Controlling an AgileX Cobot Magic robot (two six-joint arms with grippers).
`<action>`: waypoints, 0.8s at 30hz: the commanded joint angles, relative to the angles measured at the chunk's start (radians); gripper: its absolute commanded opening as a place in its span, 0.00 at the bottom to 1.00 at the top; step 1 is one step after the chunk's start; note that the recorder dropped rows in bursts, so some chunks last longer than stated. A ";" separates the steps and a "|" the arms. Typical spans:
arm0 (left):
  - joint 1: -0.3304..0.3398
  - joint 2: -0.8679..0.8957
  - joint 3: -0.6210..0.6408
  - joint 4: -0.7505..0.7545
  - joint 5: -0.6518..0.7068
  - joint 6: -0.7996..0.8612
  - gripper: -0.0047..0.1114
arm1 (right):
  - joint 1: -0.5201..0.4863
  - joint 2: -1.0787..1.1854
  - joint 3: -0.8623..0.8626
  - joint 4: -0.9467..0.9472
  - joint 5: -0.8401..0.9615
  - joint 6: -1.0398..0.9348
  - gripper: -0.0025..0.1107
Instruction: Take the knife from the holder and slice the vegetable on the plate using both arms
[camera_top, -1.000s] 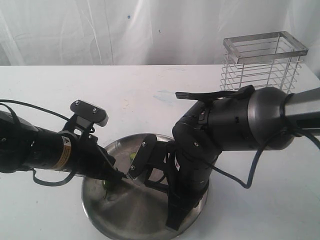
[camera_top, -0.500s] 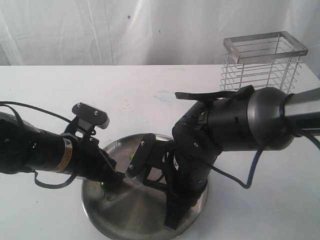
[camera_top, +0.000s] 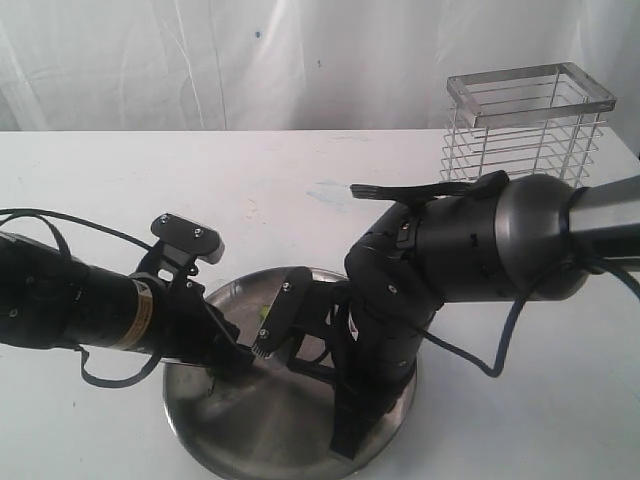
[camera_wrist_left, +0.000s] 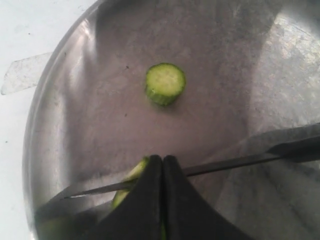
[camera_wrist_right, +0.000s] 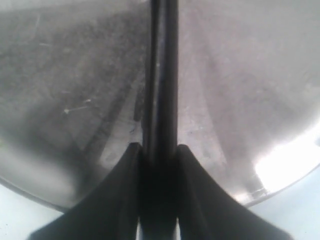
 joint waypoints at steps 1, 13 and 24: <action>0.001 0.059 0.010 0.007 0.027 0.010 0.04 | 0.000 -0.004 -0.003 0.003 0.012 -0.011 0.02; 0.001 -0.108 0.010 0.018 0.060 0.030 0.04 | 0.000 -0.004 -0.003 -0.130 0.068 0.132 0.02; 0.001 -0.115 0.010 0.018 0.023 0.025 0.04 | 0.000 -0.009 -0.003 -0.135 0.037 0.175 0.02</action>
